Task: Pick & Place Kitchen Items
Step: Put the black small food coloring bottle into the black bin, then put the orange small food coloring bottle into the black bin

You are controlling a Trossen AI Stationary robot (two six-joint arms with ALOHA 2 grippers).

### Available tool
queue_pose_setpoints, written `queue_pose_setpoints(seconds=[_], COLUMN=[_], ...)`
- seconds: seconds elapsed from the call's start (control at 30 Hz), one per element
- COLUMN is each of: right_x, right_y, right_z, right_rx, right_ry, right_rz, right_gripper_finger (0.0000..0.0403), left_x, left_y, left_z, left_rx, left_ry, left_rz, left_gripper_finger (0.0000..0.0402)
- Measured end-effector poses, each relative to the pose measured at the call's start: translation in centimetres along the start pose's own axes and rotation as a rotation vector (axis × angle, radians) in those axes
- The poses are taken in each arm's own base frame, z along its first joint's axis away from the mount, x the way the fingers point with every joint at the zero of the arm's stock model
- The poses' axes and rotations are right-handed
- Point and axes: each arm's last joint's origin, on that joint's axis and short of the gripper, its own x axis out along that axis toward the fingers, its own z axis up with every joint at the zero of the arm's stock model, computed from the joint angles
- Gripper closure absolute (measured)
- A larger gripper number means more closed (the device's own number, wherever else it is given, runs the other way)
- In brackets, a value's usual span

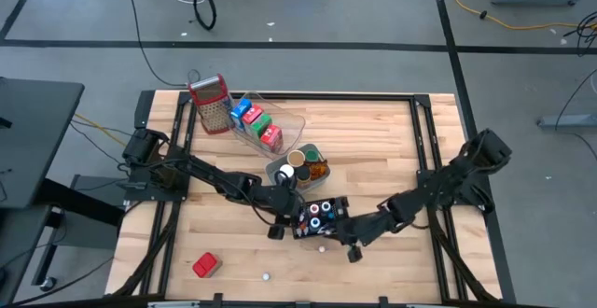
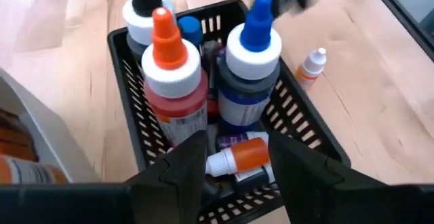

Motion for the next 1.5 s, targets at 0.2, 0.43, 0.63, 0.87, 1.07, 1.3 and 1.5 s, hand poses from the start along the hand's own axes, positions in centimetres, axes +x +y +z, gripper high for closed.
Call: queue_pose_setpoints(seconds=[0.2,0.43,0.63,0.87,1.07,1.3,1.5], right_x=[1.1,1.1,1.1,0.6,0.1,0.6,2.4], right_y=[-0.5,-0.5,-0.4,1.2,2.3,3.5,4.6], right_z=[-1.3,-1.3,-0.5,1.0,1.7,0.5,-0.9], right_rx=[0.012,0.047,0.057,-0.044,0.089,0.254,0.173], right_ry=[0.088,0.082,0.008,-0.038,0.019,0.095,0.12], right_rz=[-0.028,-0.03,-0.038,0.005,0.057,0.091,0.097], right_gripper_finger=[0.0324,0.0279,0.0238,0.0238,0.0242,0.0242,0.0242], left_x=[0.0,0.0,0.0,0.0,0.0,0.0,0.0], left_y=[0.0,0.0,0.0,0.0,0.0,0.0,0.0], left_z=[0.0,0.0,0.0,0.0,0.0,0.0,0.0], left_rx=[-0.002,-0.002,-0.002,-0.002,-0.003,-0.032,-0.029], left_ry=[0.0,0.001,0.001,0.002,0.002,0.002,0.003], left_rz=[0.0,0.0,0.0,0.0,0.0,0.0,0.0], left_gripper_finger=[0.0234,0.0234,0.0234,0.0234,0.0234,0.0234,0.0234])
